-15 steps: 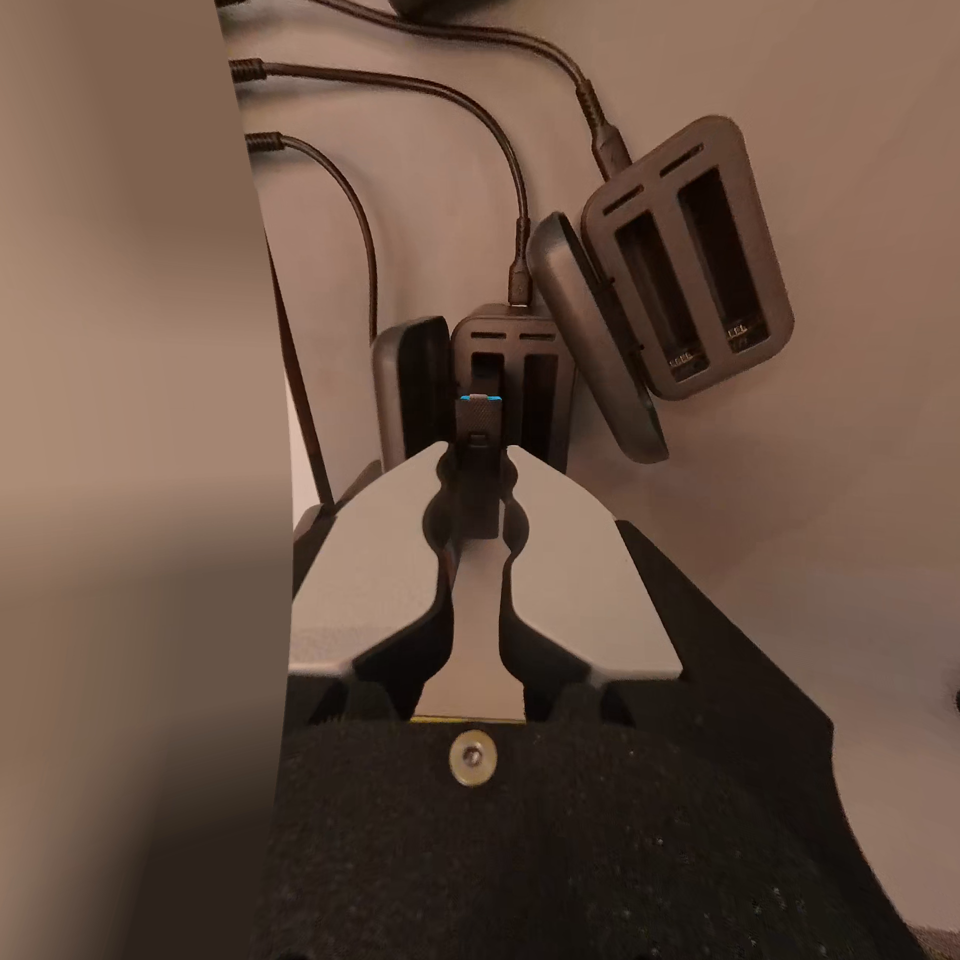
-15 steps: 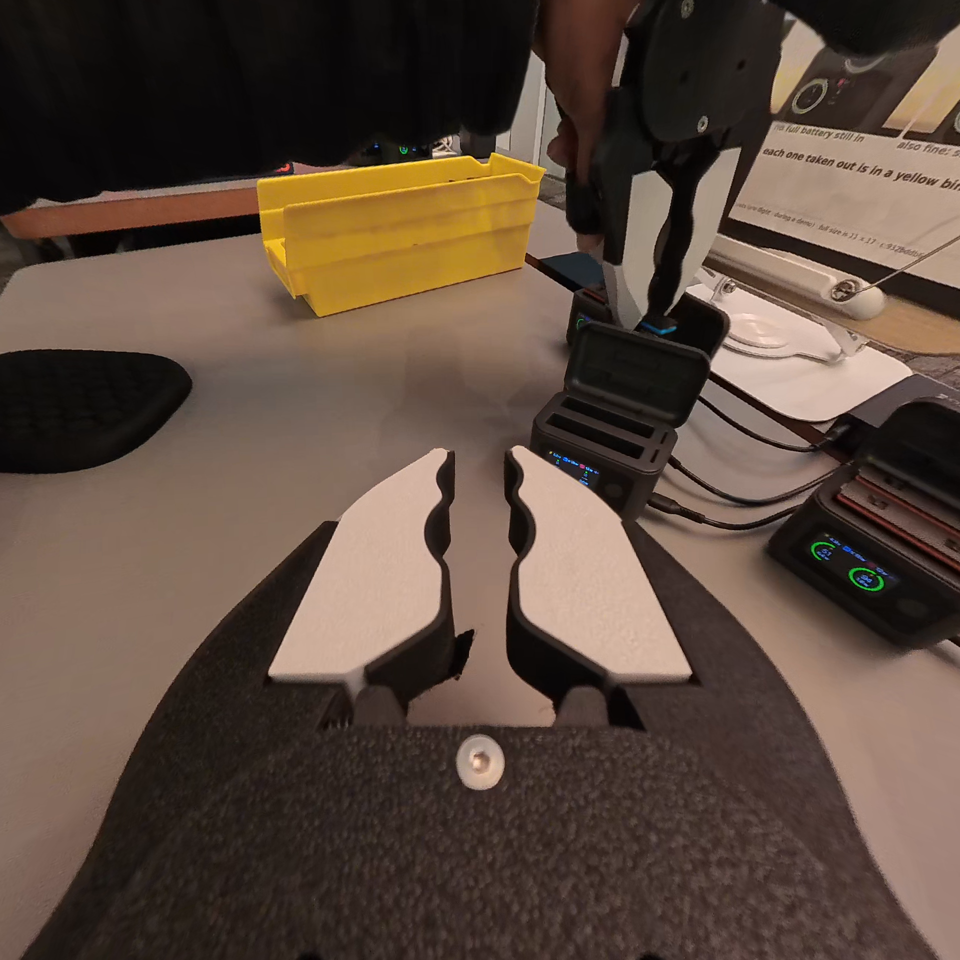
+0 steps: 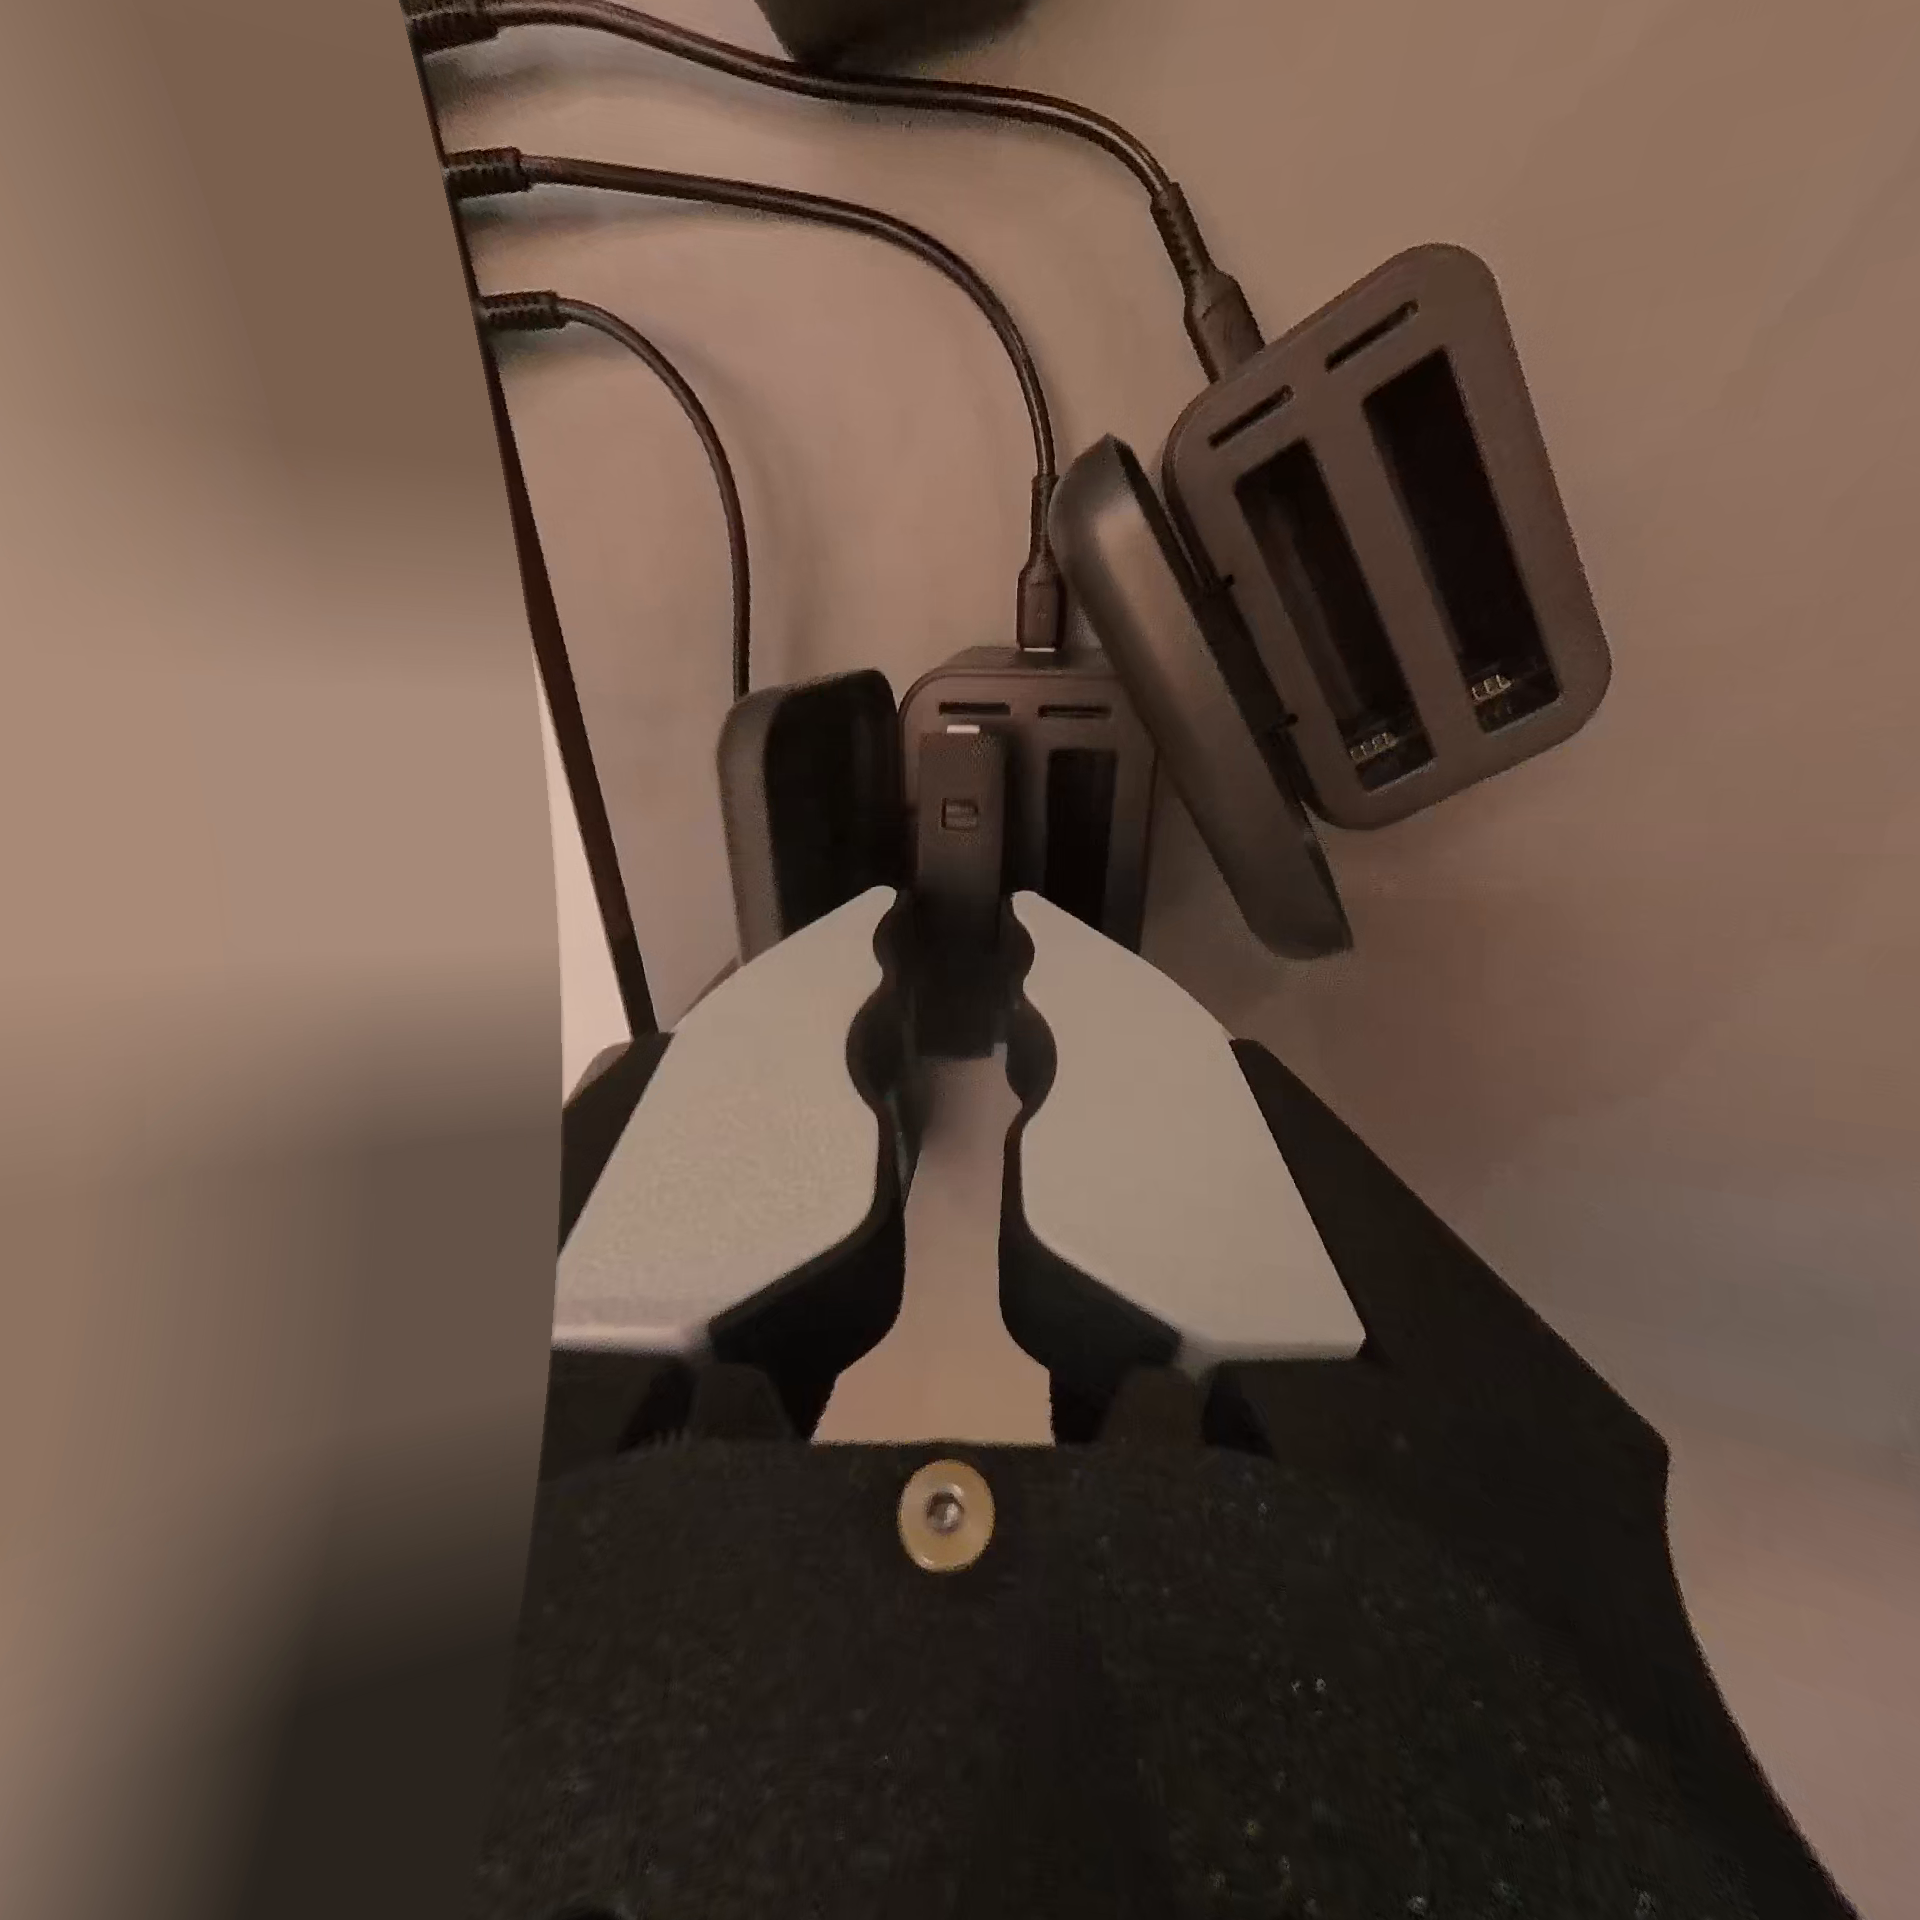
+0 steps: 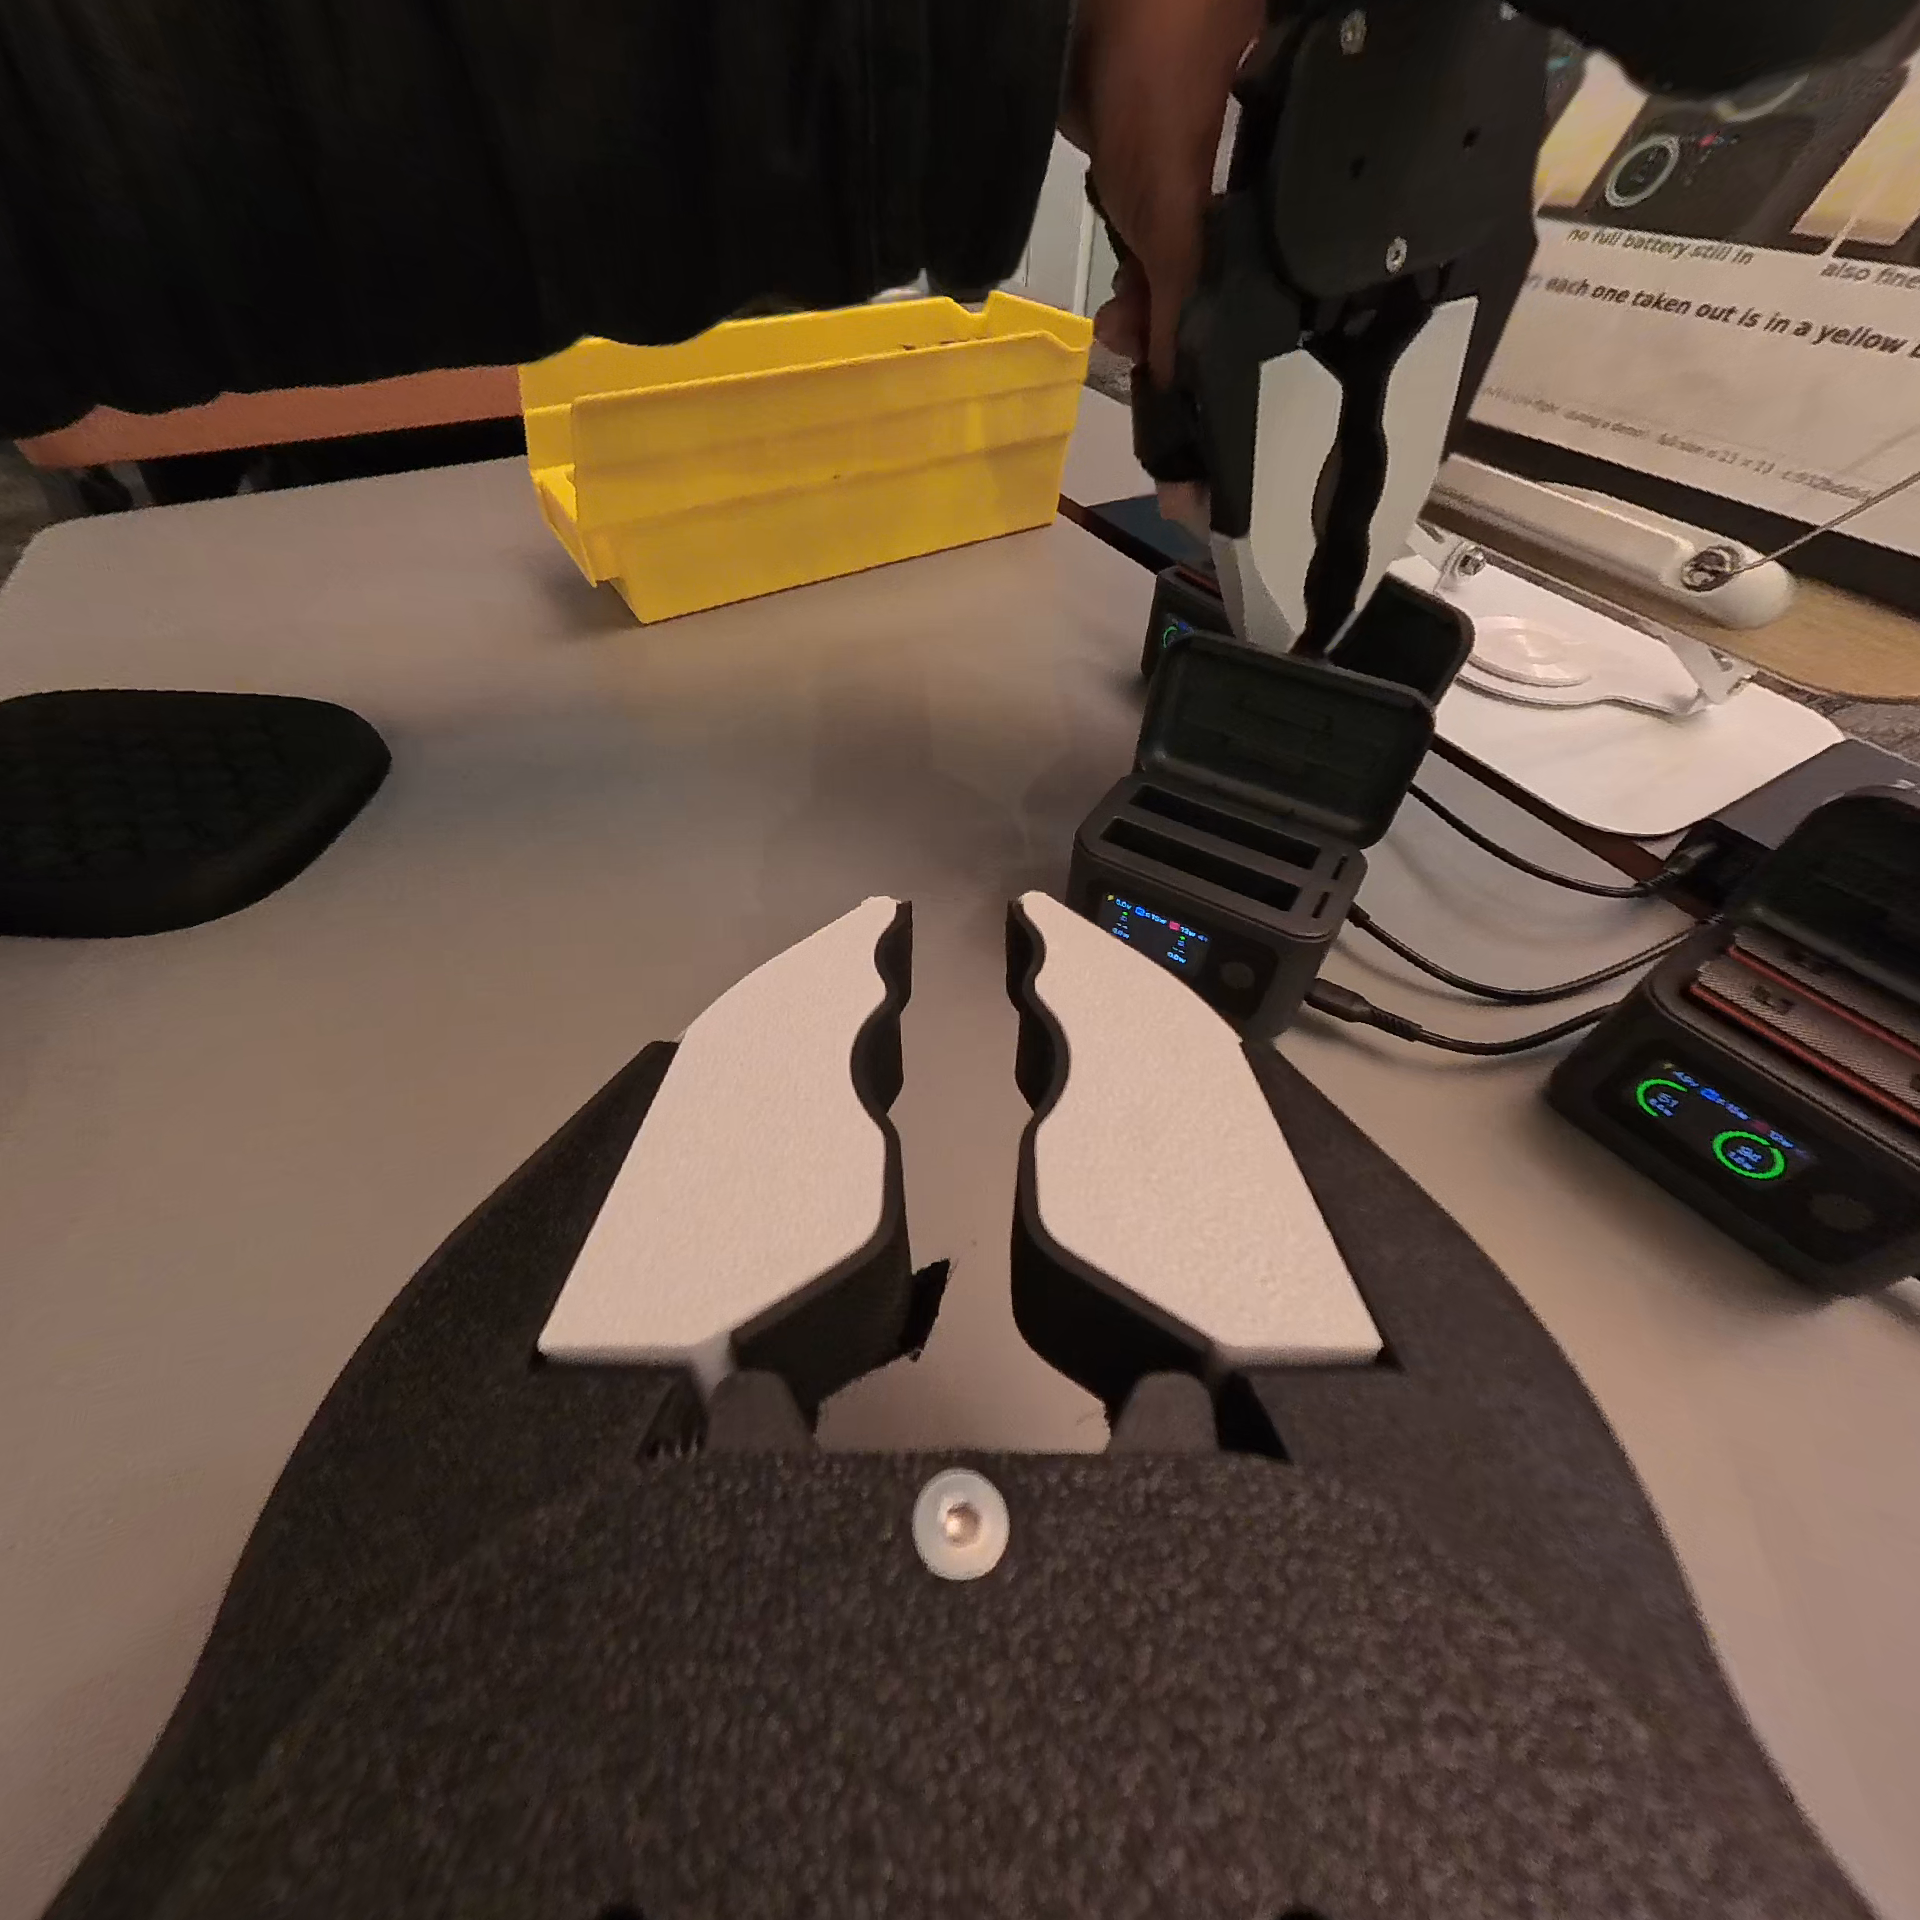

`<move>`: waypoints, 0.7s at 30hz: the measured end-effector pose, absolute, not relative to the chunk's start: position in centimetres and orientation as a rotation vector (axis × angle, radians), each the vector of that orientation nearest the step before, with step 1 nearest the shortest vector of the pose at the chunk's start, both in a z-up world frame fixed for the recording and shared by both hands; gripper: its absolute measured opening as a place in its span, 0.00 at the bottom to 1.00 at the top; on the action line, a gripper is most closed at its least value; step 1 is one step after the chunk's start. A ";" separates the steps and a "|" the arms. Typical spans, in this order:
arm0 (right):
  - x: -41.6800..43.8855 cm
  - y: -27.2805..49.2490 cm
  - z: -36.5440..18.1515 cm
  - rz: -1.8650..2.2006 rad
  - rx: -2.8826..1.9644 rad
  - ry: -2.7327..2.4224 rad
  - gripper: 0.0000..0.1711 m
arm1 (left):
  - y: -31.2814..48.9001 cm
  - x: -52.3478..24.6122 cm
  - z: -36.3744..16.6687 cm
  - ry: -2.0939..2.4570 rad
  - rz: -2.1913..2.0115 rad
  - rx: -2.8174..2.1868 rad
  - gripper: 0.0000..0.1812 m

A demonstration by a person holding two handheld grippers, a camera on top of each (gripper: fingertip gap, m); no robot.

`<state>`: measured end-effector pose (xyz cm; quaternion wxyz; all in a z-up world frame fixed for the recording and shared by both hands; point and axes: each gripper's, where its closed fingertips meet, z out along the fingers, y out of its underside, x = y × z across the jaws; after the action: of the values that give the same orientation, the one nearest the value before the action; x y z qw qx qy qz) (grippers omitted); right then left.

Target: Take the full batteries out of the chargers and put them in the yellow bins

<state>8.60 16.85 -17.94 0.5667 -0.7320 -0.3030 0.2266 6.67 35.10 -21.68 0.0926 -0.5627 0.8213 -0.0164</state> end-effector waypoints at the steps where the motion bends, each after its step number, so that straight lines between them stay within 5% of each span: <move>1: 8.6 16.9 -18.0 0.533 -1.722 -0.712 0.10 | 35.2 6.5 -21.5 2.425 -0.064 -1.674 0.08; 21: 8.5 16.9 -18.6 0.539 -1.743 -0.708 0.09 | 34.8 6.6 -21.1 2.059 -0.601 -1.580 0.08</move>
<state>8.55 16.94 -18.59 0.5582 -0.7390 -0.3001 0.2287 6.61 34.80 -21.06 0.2364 -0.5762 0.7511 -0.2192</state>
